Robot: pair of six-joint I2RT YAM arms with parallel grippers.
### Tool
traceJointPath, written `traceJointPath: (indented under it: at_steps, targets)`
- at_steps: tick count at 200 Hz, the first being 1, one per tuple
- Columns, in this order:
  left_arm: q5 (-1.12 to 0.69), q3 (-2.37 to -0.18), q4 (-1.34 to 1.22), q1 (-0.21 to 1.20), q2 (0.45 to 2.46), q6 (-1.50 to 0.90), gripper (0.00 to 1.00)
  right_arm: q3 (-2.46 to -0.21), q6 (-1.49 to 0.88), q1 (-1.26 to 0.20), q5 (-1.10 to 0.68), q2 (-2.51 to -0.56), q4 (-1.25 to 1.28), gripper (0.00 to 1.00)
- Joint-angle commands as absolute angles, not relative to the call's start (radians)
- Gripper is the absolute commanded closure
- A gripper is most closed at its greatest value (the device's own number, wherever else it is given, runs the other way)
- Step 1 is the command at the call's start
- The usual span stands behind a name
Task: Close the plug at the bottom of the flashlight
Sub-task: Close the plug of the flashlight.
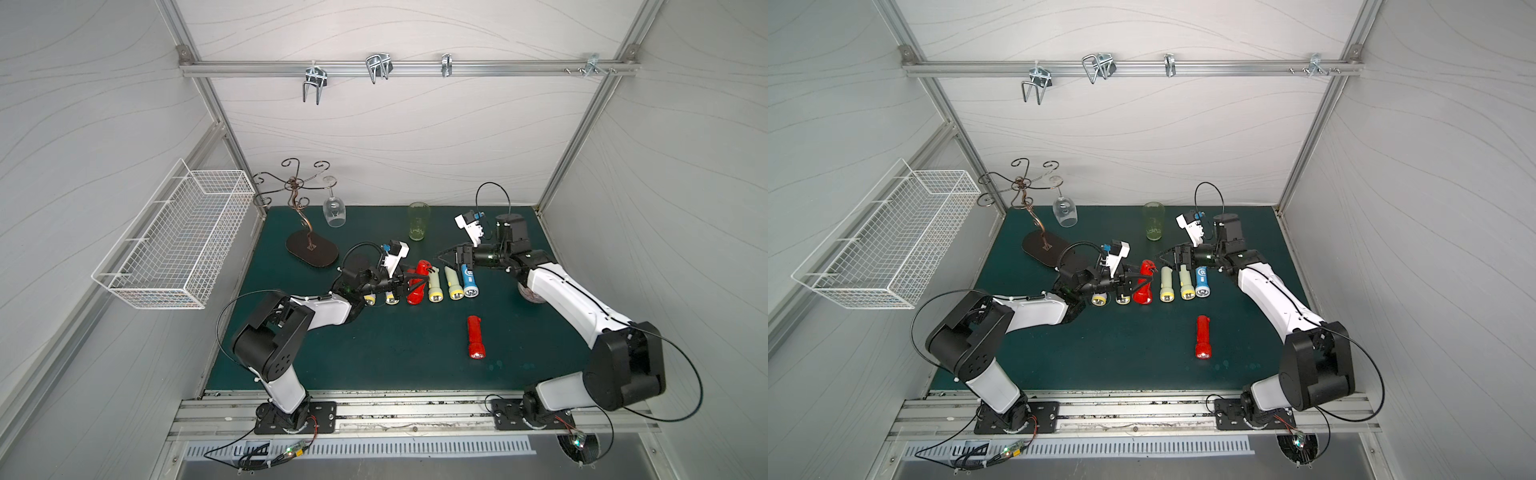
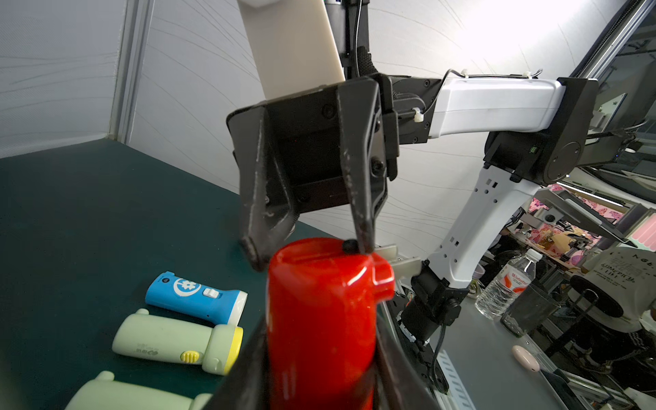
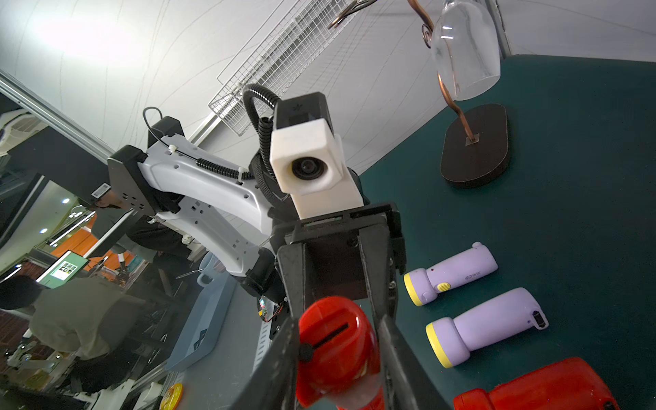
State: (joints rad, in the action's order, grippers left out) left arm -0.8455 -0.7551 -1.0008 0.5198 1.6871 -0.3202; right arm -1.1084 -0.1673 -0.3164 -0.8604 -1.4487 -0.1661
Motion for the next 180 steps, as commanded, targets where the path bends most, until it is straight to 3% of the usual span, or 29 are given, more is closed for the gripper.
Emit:
traceJointPath:
  at_steps: [1,90,180]
  targets:
    - [-0.931,-0.819,-1.161,0.491,1.716,-0.364,1.0,-1.146,-0.128,-0.306,-0.967,-1.497,-0.128,0.07]
    - [-1.077,-0.939,-1.264,0.446,1.829,-0.452,1.0,-1.28,-0.129,-0.305,-1.124,-1.606,-0.101,0.19]
    - [-1.101,-0.97,-1.411,0.444,1.9,-0.558,1.0,-1.265,-0.151,-0.316,-1.15,-1.648,-0.028,0.4]
